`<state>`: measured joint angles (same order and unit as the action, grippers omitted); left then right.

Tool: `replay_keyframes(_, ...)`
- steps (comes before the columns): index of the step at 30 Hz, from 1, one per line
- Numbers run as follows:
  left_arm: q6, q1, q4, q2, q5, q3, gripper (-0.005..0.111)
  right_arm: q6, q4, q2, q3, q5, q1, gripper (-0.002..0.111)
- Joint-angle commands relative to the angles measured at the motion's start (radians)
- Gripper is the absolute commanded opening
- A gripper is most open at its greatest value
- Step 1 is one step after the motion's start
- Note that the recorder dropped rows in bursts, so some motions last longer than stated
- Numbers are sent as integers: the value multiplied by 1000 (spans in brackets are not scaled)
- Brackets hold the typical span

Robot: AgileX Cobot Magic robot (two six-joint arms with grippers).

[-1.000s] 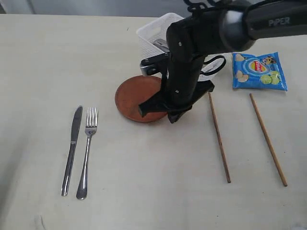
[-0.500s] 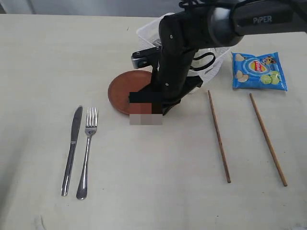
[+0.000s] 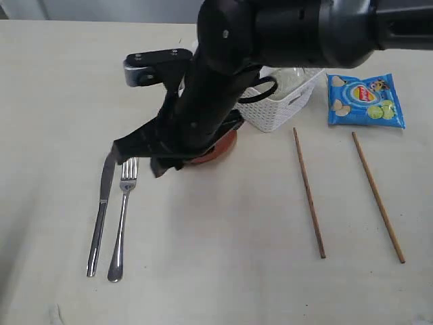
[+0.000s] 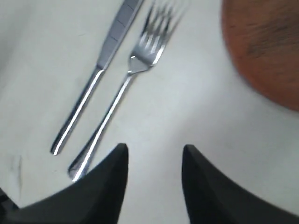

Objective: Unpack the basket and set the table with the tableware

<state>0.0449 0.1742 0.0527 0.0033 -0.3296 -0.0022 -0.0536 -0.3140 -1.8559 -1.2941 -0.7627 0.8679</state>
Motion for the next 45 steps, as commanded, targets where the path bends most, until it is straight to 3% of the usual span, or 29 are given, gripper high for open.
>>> replay_keyframes(1,0,-2,-2,-3,8,2,0,-58,-39,-23,4,64,95,46)
replay_keyframes(5,0,-2,-2,-3,8,2,0,-114,-39,-77,-18,120,144,46)
replay_keyframes(14,0,-2,-2,-3,8,2,0,-218,42,-249,-251,-21,145,45)
replay_keyframes(23,0,-2,-2,-3,8,2,0,-187,55,-308,-465,-90,161,23)
replay_keyframes(28,0,-2,-2,-3,8,2,0,-188,91,-378,-611,-105,131,0)
replay_keyframes(32,0,-2,-2,-3,8,2,0,-200,82,-449,-719,-118,104,0)
replay_keyframes(37,0,-2,-2,-3,8,2,0,-288,283,-538,-830,-162,77,0)
replay_keyframes(45,0,-2,-2,-3,8,2,0,-290,308,-640,-862,-212,56,0)
